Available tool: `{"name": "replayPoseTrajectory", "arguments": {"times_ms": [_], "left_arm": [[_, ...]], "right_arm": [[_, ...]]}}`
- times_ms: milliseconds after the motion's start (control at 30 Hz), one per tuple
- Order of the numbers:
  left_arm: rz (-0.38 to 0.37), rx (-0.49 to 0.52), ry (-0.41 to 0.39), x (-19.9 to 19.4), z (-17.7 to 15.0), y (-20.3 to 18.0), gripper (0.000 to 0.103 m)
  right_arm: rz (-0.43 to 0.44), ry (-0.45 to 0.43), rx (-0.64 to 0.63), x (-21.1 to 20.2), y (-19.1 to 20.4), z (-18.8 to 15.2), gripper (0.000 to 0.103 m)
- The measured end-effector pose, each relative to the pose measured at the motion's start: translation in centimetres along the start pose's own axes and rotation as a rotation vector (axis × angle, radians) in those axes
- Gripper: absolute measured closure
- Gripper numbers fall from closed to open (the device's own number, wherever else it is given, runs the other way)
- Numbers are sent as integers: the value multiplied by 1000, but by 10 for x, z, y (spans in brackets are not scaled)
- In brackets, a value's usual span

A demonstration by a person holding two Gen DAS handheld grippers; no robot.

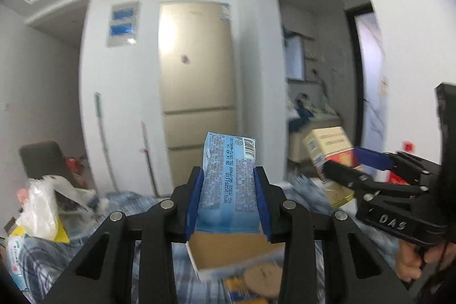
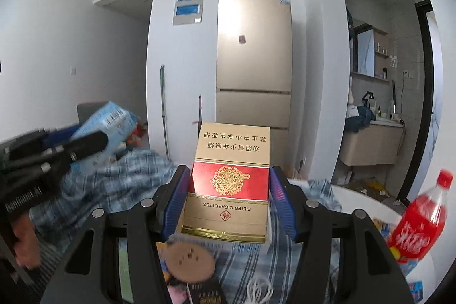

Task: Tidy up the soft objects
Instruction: 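Carry the cigarette pack with the right gripper while the left carries the blue box, then release the cigarette pack into the cardboard box while the left releases the blue box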

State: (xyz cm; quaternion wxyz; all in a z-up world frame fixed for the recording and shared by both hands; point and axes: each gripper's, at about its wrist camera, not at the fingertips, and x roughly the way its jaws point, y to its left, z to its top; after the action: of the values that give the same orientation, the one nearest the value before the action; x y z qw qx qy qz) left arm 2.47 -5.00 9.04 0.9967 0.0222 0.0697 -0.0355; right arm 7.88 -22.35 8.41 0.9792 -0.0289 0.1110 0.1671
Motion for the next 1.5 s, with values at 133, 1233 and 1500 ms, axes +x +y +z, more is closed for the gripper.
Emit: {"name": "replayPoseTrajectory", "arguments": {"times_ms": [133,1233,1500], "left_arm": [[29,-26,-14,26,17,-3,65],[30,-183,669,187,-124,36,65],[41,-196,702,192,-130,43,65]], "right_arm": [[-41,-72,32,17,-10,28,46],[21,687,106,205,-49,-97,46],[51,765,116,193,-44,-98,48]]}}
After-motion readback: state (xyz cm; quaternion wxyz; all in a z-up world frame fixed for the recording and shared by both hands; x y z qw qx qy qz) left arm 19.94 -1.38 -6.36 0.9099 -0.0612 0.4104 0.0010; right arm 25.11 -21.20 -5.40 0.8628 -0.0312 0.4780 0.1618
